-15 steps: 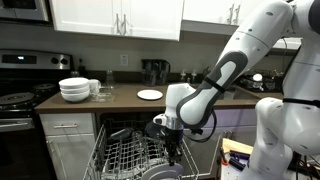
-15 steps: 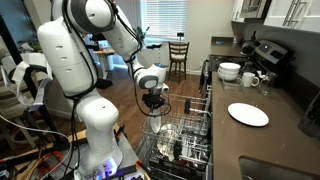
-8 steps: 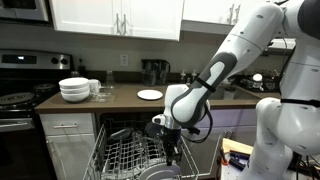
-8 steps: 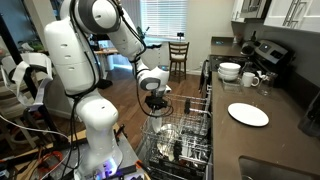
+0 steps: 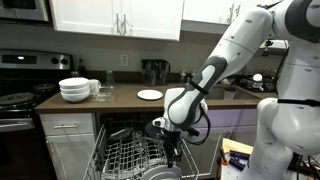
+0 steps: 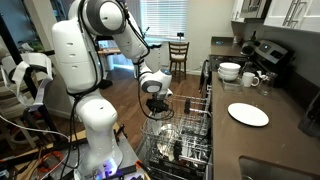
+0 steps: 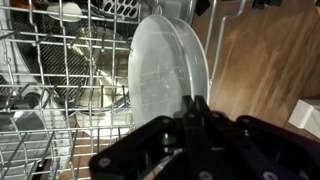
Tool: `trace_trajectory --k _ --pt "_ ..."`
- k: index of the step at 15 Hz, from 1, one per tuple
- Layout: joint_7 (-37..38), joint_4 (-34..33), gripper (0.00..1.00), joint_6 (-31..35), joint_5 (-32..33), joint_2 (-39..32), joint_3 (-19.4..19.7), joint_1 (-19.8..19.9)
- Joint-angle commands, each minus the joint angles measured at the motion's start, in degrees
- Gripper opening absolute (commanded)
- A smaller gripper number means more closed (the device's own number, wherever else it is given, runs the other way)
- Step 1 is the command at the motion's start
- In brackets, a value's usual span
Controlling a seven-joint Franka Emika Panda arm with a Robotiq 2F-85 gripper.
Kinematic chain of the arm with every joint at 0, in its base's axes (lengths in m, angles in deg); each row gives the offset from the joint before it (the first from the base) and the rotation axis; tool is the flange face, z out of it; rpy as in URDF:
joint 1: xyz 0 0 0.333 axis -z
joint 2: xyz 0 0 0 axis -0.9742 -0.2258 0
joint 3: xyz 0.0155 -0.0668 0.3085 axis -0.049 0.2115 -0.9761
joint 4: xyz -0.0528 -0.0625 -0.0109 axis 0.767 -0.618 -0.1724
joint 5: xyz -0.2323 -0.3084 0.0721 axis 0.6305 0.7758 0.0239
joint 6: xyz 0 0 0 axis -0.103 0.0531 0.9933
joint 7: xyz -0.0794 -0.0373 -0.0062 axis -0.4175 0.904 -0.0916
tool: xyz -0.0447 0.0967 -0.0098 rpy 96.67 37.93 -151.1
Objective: Take the top white plate and put it in the dishwasher
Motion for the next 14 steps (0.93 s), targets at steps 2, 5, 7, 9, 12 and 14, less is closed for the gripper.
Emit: trace_trajectory --k 2,5,7,9,12,14 --pt "-1.9 -1.0 0.01 0.5 -1.9 -1.3 -2.3 2.5" --pt "-2.7 -1.1 0.01 1.3 -2.8 -1.8 -3.0 3.1" --pt "-2.8 -1.3 0.01 2.0 -3.2 -2.5 -3.4 3.3" --pt "-3.1 -1.6 0.01 2.4 -4.0 -3.3 -4.0 3.8" --pt "-3.6 -2.0 0.01 2.7 -5.5 -4.4 -4.7 4.4" --pt "-3.9 -2.3 0.01 3.1 -6.0 -5.0 -5.3 5.0"
